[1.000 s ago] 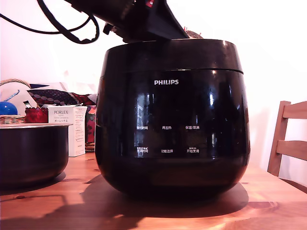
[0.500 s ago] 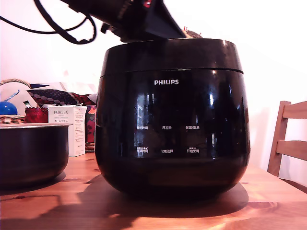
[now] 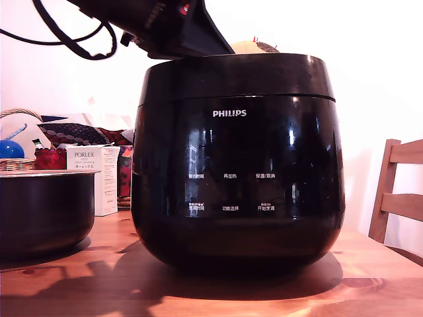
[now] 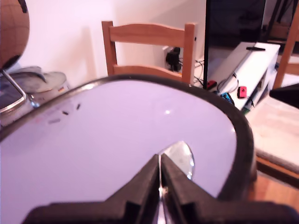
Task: Open the rice cooker by pressing the large metal button on the top of its lid with medium force
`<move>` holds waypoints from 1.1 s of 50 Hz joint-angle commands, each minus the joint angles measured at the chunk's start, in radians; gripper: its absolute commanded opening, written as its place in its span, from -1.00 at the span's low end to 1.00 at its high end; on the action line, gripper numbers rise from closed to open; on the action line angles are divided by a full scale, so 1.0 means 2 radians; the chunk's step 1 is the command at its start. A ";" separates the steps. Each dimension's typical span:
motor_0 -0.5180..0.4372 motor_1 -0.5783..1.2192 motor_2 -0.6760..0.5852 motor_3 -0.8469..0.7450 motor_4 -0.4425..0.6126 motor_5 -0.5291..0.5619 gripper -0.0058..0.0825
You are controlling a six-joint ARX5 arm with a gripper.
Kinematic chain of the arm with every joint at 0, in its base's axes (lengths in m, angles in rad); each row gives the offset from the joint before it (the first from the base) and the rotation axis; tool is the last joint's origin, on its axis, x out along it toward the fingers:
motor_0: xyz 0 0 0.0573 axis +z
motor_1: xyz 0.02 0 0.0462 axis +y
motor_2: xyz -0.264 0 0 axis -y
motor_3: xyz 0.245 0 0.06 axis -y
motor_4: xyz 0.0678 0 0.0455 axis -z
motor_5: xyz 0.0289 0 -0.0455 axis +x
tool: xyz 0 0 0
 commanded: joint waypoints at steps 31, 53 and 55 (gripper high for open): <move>0.002 0.027 -0.024 -0.069 0.000 0.008 -0.92; 0.002 0.031 -0.024 -0.099 0.000 0.008 -0.92; 0.002 0.032 -0.024 -0.102 0.000 0.008 -0.92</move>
